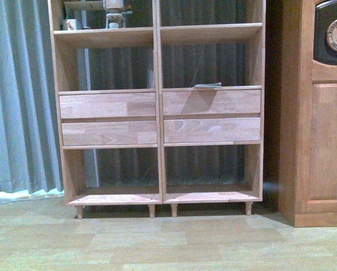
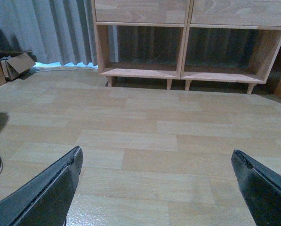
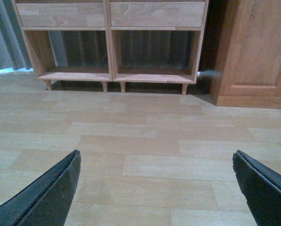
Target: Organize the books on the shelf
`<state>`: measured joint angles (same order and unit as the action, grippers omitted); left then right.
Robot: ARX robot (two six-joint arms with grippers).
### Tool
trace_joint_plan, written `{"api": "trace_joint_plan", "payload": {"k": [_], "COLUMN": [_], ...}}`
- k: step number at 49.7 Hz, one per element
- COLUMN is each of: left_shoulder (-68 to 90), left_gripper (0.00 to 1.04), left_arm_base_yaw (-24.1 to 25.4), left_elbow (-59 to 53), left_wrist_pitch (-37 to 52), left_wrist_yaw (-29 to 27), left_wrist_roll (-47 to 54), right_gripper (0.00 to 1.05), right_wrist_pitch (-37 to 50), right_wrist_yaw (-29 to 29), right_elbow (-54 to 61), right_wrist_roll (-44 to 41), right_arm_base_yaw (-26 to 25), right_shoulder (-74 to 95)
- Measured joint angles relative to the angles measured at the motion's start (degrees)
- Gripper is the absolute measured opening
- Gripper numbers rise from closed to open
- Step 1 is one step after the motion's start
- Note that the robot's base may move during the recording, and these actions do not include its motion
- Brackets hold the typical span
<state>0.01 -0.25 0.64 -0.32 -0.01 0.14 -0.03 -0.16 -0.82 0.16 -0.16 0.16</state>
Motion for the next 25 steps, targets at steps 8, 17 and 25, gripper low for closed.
{"api": "trace_joint_plan", "payload": {"k": [8,17,25], "left_shoulder": [0.0,0.0,0.0], "left_gripper": [0.97,0.97,0.97], "left_arm_base_yaw": [0.0,0.0,0.0], "left_elbow": [0.0,0.0,0.0], "left_wrist_pitch": [0.0,0.0,0.0], "left_wrist_yaw": [0.0,0.0,0.0], "left_wrist_roll": [0.0,0.0,-0.02], "right_gripper": [0.98,0.98,0.98], "right_wrist_pitch": [0.0,0.0,0.0], "right_wrist_yaw": [0.0,0.0,0.0], "right_elbow": [0.0,0.0,0.0], "right_wrist_roll": [0.0,0.0,0.0], "right_arm_base_yaw": [0.0,0.0,0.0], "right_shoulder": [0.0,0.0,0.0]}}
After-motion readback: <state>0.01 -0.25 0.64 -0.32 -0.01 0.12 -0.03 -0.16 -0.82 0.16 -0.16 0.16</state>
